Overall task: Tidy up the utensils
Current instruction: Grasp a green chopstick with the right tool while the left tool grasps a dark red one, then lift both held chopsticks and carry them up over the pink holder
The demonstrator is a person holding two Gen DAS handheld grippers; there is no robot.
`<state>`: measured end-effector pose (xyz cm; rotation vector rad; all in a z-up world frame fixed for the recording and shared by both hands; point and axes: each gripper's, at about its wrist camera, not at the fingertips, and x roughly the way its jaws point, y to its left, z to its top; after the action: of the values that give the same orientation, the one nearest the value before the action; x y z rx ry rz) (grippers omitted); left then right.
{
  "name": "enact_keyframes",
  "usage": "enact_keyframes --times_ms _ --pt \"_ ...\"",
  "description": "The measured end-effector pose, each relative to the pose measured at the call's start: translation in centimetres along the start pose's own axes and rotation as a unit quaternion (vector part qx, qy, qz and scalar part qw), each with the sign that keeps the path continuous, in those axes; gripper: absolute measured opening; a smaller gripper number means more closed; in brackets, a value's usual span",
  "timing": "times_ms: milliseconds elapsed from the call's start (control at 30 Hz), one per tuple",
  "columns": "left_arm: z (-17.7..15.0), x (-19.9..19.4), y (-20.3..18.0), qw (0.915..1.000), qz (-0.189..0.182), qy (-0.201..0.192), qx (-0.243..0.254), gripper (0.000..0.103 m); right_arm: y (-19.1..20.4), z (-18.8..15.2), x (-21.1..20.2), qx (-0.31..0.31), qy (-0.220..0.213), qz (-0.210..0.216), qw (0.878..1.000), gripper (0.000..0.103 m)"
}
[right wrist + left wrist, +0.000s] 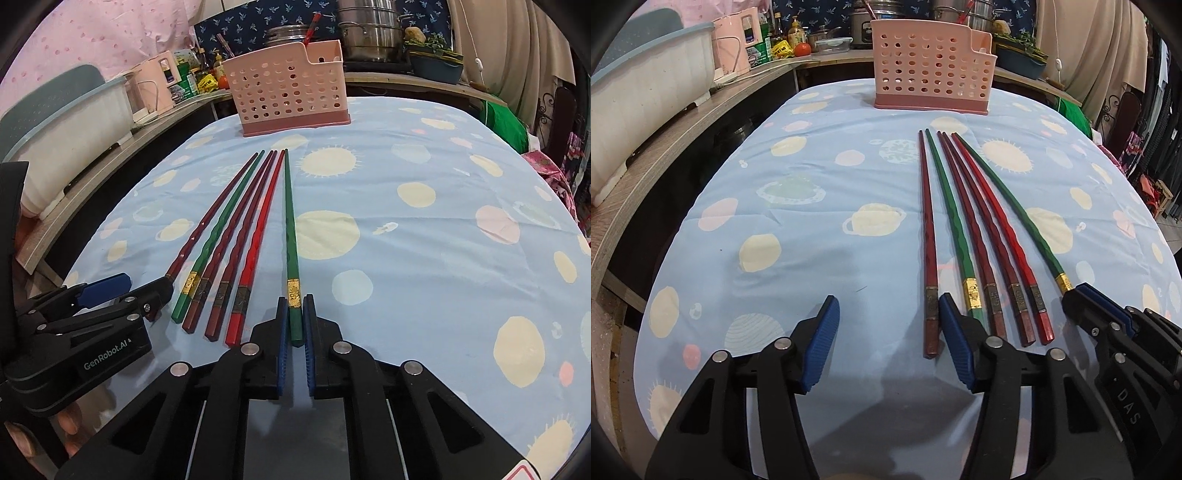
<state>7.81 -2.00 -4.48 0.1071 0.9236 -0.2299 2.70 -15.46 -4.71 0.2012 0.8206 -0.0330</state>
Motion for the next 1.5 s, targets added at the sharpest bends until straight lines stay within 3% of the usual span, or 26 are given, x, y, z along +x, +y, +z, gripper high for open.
enact_keyframes --times_ms 200,333,467,667,933,1200,1500 --pt "0.1 0.0 0.7 1.0000 0.005 -0.004 -0.006 0.033 -0.1 -0.3 -0.3 -0.007 -0.004 -0.005 1.000 0.007" --pt "0.3 0.0 1.7 0.9998 0.006 0.004 -0.016 0.012 -0.4 -0.5 -0.7 -0.008 -0.001 -0.010 1.000 0.007" --pt "0.6 -0.1 2.7 0.9991 -0.011 0.022 -0.033 0.008 -1.2 -0.5 -1.4 0.002 0.009 -0.009 1.000 0.007" --pt "0.9 -1.4 3.6 0.9985 -0.016 0.034 -0.039 0.007 -2.4 0.6 -4.0 0.013 0.003 -0.011 1.000 0.007" --pt "2.5 -5.4 4.7 0.9986 -0.026 0.016 -0.042 0.007 -3.1 3.6 -8.8 0.014 -0.036 -0.006 0.999 0.007" --pt "6.6 -10.9 5.9 0.9969 -0.039 -0.040 -0.055 0.007 -4.2 8.5 -13.3 0.040 -0.092 0.017 0.995 0.007" --pt "13.4 -14.2 6.5 0.9918 -0.040 -0.104 -0.064 0.007 -5.5 14.0 -14.9 0.061 -0.125 0.032 0.990 0.007"
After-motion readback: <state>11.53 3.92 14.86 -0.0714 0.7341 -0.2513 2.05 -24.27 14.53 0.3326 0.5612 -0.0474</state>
